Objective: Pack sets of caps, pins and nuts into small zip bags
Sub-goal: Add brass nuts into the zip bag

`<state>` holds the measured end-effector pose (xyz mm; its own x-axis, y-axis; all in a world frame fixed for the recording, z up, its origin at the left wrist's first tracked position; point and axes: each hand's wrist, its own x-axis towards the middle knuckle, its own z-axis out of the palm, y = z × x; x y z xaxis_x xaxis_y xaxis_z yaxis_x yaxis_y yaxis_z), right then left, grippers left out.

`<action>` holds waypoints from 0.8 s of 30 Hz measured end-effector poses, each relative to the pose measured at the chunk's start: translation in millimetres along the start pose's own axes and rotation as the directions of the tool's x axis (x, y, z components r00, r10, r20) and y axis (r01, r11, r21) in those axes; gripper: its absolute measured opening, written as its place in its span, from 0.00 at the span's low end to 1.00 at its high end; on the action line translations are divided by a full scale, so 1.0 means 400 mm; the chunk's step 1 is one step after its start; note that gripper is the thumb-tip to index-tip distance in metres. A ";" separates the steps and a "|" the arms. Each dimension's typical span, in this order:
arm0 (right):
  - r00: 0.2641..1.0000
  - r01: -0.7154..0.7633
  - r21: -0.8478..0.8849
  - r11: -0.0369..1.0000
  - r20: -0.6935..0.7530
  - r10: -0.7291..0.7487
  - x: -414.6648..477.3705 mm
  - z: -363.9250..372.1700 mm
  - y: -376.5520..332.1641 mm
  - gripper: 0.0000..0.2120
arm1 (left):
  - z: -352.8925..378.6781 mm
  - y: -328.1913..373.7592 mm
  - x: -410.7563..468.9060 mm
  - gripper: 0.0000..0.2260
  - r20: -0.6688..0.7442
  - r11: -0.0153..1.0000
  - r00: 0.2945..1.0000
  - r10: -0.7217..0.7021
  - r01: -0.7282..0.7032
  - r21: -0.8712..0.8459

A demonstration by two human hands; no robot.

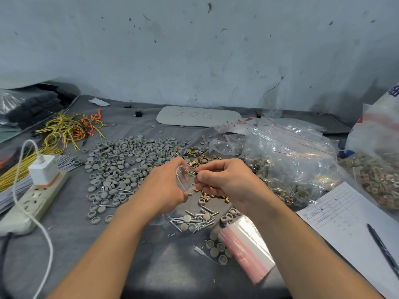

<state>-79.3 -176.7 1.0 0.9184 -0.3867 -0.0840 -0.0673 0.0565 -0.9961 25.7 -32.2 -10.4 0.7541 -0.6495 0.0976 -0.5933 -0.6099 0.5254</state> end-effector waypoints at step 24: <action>0.988 -0.144 -0.956 0.255 -0.153 -0.017 0.064 -0.052 0.059 0.10 | -0.010 -0.038 -0.003 0.19 -0.100 0.999 0.995 -0.024 0.020 -0.040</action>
<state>-65.3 -204.4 -25.4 0.8490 -0.5238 -0.0700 -0.5219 -0.8103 -0.2665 35.0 -20.2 -15.0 0.7925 -0.5861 0.1686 -0.5663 -0.6045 0.5603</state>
